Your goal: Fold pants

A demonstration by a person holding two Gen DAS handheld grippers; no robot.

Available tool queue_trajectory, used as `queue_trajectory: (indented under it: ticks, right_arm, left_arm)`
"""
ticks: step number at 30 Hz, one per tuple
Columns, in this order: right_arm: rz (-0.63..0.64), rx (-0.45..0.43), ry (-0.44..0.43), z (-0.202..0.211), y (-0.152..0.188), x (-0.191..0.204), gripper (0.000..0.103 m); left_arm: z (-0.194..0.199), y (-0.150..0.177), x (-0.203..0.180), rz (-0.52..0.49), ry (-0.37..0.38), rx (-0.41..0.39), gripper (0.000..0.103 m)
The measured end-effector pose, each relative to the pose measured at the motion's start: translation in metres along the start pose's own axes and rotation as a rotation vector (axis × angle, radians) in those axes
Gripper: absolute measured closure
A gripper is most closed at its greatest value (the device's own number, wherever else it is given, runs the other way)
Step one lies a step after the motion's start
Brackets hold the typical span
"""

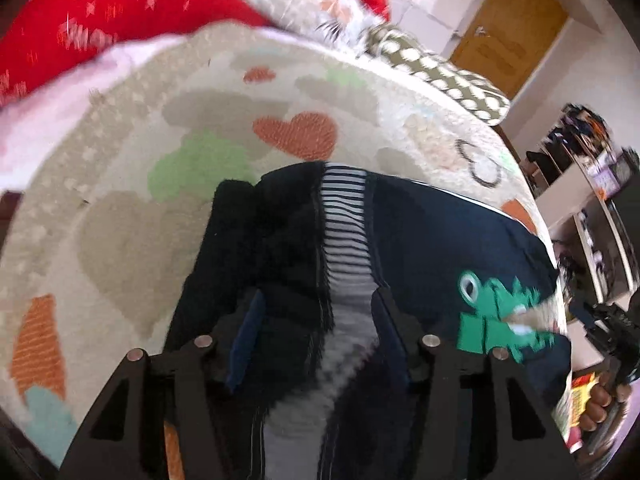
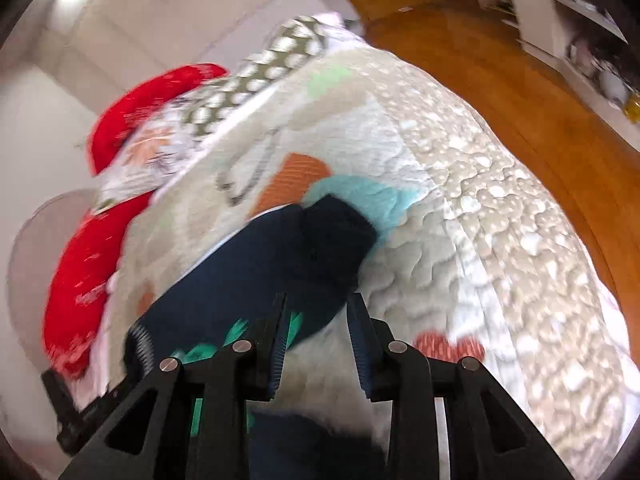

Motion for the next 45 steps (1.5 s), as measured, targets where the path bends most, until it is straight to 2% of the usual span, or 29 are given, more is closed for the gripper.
queue_trajectory:
  ticks: [2,4,5,6,7,9,10,11,14,16,18,22,25,27,31,33,39,40,41,42,44,45]
  right_arm:
    - [0.062,0.02,-0.049,0.008,0.015,0.021,0.071]
    - [0.131,0.052,-0.134,0.015,0.039,0.042,0.066]
    - [0.149,0.074,-0.161,0.015,0.052,0.046,0.06]
    - [0.159,0.099,-0.17,0.01,0.065,0.046,0.059]
    - [0.166,0.111,-0.161,0.004,0.075,0.045,0.059]
    - [0.165,0.133,-0.073,-0.008,0.09,0.021,0.061]
    - [0.145,0.134,-0.059,-0.01,0.096,0.008,0.065]
    - [0.122,0.123,-0.082,-0.008,0.096,0.002,0.069]
    - [0.039,0.081,-0.104,0.007,0.087,-0.008,0.07]
    - [0.037,0.03,-0.041,0.026,0.075,-0.017,0.064]
    - [0.088,0.004,-0.027,0.041,0.06,-0.01,0.064]
    - [0.273,0.034,0.018,0.028,0.029,0.025,0.063]
    - [0.437,0.076,0.054,0.003,0.001,0.058,0.055]
    - [0.481,0.119,0.049,-0.018,-0.011,0.069,0.051]
    - [0.53,0.194,0.061,-0.067,-0.042,0.076,0.047]
    - [0.536,0.236,0.069,-0.092,-0.053,0.075,0.044]
    - [0.524,0.353,0.1,-0.151,-0.055,0.056,0.043]
    - [0.541,0.361,0.111,-0.155,-0.051,0.056,0.042]
    - [0.56,0.356,0.115,-0.156,-0.048,0.057,0.044]
    - [0.569,0.355,0.107,-0.154,-0.046,0.06,0.06]
    - [0.556,0.369,0.079,-0.152,-0.042,0.061,0.1]
    - [0.543,0.373,0.063,-0.151,-0.041,0.062,0.1]
  left_arm:
    - [0.009,0.008,0.001,-0.014,-0.01,-0.023,0.04]
    - [0.009,0.021,0.009,-0.001,-0.013,-0.019,0.04]
    - [0.006,0.023,0.012,0.003,-0.012,-0.011,0.04]
    - [0.001,0.029,0.016,0.01,-0.015,0.004,0.04]
    - [-0.004,0.035,0.02,0.012,-0.023,0.022,0.04]
    - [-0.005,0.038,0.02,-0.002,-0.022,0.018,0.04]
    - [-0.003,0.039,0.02,-0.018,-0.03,0.011,0.04]
    - [-0.001,0.039,0.02,-0.024,-0.033,0.008,0.04]
    - [0.011,0.033,0.023,-0.026,-0.027,-0.014,0.04]
    - [0.022,0.022,0.026,-0.035,-0.026,-0.043,0.04]
    - [0.026,0.01,0.026,-0.06,-0.032,-0.062,0.04]
    - [0.018,-0.029,0.019,-0.093,-0.024,-0.061,0.039]
    - [0.003,-0.054,0.008,-0.149,-0.023,-0.057,0.036]
    - [-0.007,-0.065,0.003,-0.181,-0.023,-0.05,0.036]
    - [-0.043,-0.081,-0.015,-0.245,0.09,0.036,0.036]
    - [-0.066,-0.084,-0.017,-0.253,0.12,0.09,0.036]
    - [-0.111,-0.078,-0.021,-0.344,0.09,0.174,0.036]
    - [-0.111,-0.076,-0.022,-0.363,0.083,0.166,0.044]
    - [-0.109,-0.076,-0.023,-0.371,0.082,0.163,0.057]
    - [-0.106,-0.074,-0.026,-0.386,0.089,0.165,0.093]
    - [-0.1,-0.072,-0.028,-0.404,0.091,0.157,0.096]
    - [-0.094,-0.072,-0.03,-0.416,0.08,0.139,0.096]
Point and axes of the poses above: each gripper's, at about its wrist camera, not at the fingertips, and z roughly against the way its jaws point, x to its left, y to its underside, the point moved 10 cm from there along -z, roughly the way its jaws point, and after that the axes turned 5 degrees about -y, right-handed, at the moved point
